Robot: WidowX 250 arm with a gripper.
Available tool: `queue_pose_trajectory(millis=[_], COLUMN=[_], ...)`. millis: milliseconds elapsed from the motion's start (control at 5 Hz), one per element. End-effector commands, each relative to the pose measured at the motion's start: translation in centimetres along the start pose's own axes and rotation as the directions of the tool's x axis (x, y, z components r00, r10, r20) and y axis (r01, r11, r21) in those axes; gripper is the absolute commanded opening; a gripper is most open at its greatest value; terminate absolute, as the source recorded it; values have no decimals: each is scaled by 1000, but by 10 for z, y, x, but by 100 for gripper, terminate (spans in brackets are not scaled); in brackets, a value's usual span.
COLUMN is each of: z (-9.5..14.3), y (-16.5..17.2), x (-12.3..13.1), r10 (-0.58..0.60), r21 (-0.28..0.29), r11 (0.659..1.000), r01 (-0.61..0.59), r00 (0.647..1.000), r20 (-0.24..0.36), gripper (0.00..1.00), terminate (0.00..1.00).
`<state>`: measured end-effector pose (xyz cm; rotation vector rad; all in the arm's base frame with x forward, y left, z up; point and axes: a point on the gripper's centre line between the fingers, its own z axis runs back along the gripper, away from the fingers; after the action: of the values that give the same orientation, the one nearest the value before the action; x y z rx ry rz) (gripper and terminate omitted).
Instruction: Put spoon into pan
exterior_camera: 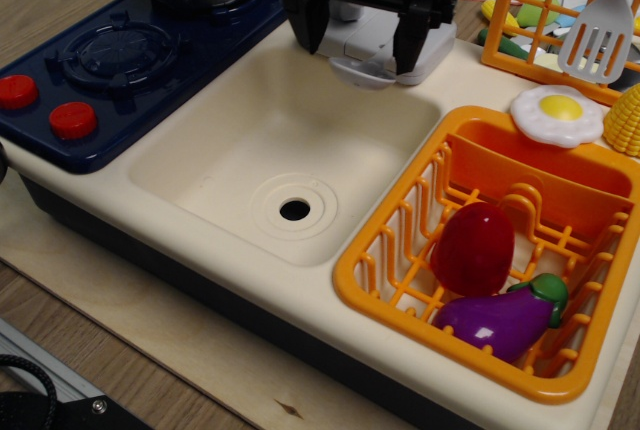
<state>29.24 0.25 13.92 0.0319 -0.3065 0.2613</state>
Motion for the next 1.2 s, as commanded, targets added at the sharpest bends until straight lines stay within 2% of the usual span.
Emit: queue_pose_trajectory(millis=[0, 200, 400, 600, 800, 1000], z=[-10, -16, -21, -13, -1, 22], y=[2, 6, 6, 3, -3, -15], x=[0, 0, 0, 2, 0, -17], r10=[12, 22, 41, 43, 87, 237], r21=[-39, -67, -84, -62, -66, 15], r11=[999, 998, 996, 997, 994, 972], r01=[-10, -19, -38, -41, -88, -236], r00=[999, 999, 998, 999, 996, 968], r20=[49, 43, 38, 30, -21, -82], gripper=[100, 100, 0, 0, 0, 0], terminate=[0, 0, 0, 0, 0, 0])
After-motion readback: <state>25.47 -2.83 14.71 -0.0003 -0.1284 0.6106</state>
